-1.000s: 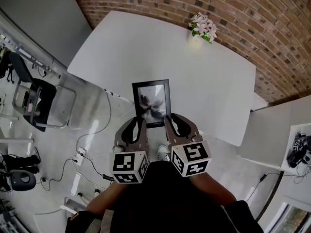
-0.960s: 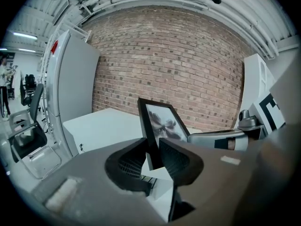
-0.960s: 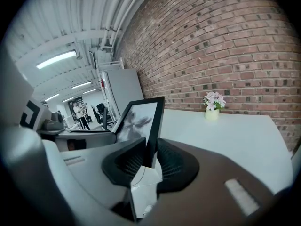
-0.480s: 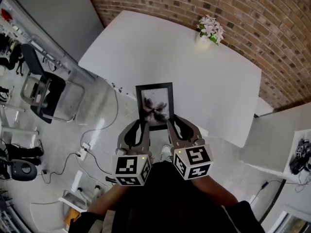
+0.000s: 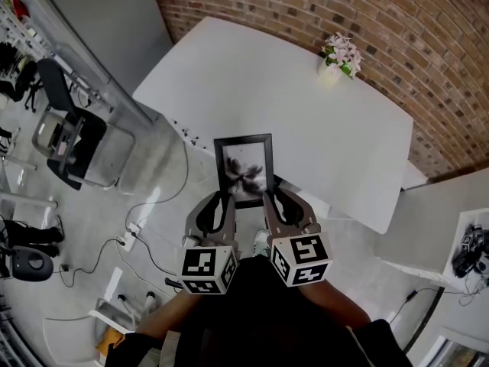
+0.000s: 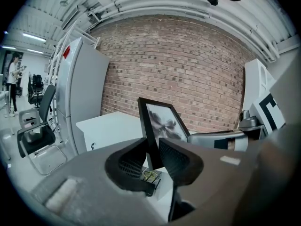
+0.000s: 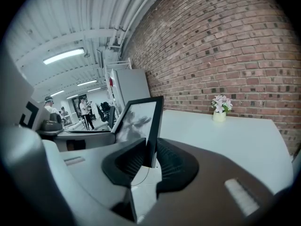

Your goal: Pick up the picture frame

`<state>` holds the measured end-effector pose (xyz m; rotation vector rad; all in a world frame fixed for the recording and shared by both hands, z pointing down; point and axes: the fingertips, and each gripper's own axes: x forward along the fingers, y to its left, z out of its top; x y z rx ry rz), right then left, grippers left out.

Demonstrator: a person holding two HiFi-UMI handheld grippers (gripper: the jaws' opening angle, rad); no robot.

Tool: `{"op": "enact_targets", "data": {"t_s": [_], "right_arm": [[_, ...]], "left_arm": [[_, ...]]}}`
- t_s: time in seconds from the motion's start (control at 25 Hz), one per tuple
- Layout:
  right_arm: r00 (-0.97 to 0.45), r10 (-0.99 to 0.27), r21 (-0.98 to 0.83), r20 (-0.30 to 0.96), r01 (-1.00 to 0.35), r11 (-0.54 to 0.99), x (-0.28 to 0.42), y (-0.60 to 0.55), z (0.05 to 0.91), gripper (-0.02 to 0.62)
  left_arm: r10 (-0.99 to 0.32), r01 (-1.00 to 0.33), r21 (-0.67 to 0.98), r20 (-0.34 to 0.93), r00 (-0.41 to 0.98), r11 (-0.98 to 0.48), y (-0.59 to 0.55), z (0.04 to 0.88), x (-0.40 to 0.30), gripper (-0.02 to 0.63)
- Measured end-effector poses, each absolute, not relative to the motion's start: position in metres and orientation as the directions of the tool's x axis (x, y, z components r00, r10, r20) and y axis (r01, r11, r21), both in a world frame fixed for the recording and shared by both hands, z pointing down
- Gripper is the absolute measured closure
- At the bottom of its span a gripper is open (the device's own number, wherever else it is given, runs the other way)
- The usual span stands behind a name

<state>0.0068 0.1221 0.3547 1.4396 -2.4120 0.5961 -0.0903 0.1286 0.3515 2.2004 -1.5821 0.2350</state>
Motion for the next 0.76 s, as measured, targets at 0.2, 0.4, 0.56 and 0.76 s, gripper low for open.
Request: {"op": "enact_targets", "data": {"t_s": [0.2, 0.4, 0.56, 0.76], "right_arm": [[-0.465, -0.771, -0.205, 0.436, -0.885, 0.419, -0.0021, 0.1227, 0.3557, 0.522], [-0.463, -0.773, -0.206, 0.434, -0.886, 0.416, -0.0042, 0.1213, 0.3544, 0.522], [-0.464, -0.773, -0.206, 0.432, -0.885, 0.416, -0.0036, 0.1219, 0.3546, 0.522], [-0.467, -0.772, -0.209, 0.432, -0.884, 0.418, 0.0002, 0.1216, 0.3547, 0.522]], "left_arm": [[-0.863, -0.933, 0.243, 0.372, 0.342, -0.266, 0.1290, 0.3527, -0.0993, 0.526], [-0.863, -0.932, 0.245, 0.370, 0.344, -0.266, 0.1273, 0.3514, -0.1015, 0.526], [-0.864, -0.932, 0.246, 0.366, 0.344, -0.267, 0.1280, 0.3513, -0.1010, 0.526], [-0.866, -0.932, 0.246, 0.364, 0.342, -0.265, 0.1276, 0.3507, -0.0974, 0.526]]}}
